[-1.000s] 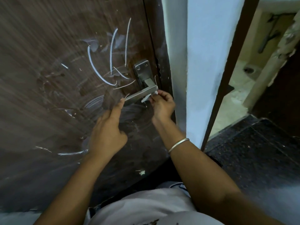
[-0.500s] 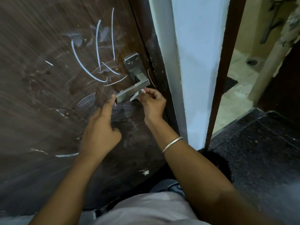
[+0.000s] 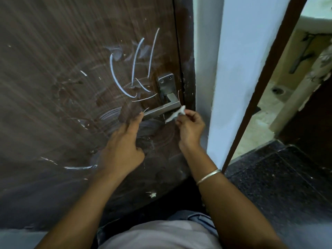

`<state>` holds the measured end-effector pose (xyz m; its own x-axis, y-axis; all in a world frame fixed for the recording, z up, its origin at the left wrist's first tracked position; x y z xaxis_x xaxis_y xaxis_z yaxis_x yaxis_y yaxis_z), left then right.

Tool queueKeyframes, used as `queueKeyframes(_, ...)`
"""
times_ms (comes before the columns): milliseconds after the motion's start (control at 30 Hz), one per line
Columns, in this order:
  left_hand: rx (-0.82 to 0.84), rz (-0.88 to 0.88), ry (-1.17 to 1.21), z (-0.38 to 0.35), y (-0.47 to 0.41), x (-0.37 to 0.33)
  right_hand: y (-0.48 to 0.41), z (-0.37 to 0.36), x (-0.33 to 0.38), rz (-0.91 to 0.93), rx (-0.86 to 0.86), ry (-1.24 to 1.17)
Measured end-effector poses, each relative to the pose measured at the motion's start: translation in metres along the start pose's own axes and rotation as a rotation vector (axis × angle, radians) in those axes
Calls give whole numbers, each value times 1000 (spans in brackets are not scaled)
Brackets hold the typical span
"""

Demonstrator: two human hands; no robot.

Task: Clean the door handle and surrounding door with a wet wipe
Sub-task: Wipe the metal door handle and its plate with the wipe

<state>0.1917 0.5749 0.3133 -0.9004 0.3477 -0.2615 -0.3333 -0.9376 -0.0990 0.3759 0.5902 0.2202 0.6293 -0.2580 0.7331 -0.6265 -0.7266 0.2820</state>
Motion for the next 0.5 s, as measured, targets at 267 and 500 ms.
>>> queueKeyframes(267, 29, 11, 77, -4, -2, 2, 46, -58, 113, 1013, 216, 589)
queueKeyframes(500, 33, -12, 13, 2, 0, 4, 60, -129, 77, 1509, 522, 1263)
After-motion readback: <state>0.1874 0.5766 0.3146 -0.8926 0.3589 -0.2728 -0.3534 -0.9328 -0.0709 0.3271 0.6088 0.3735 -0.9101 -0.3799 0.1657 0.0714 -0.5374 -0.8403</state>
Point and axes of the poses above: each hand's wrist, its own y-axis away from the middle knuckle, its own z-axis out of the back of the hand, x = y × z, the point moved 7 cm from there along -y, towards the middle knuckle, and after that the axes turned 7 degrees about -y, right-handed, at the moved point
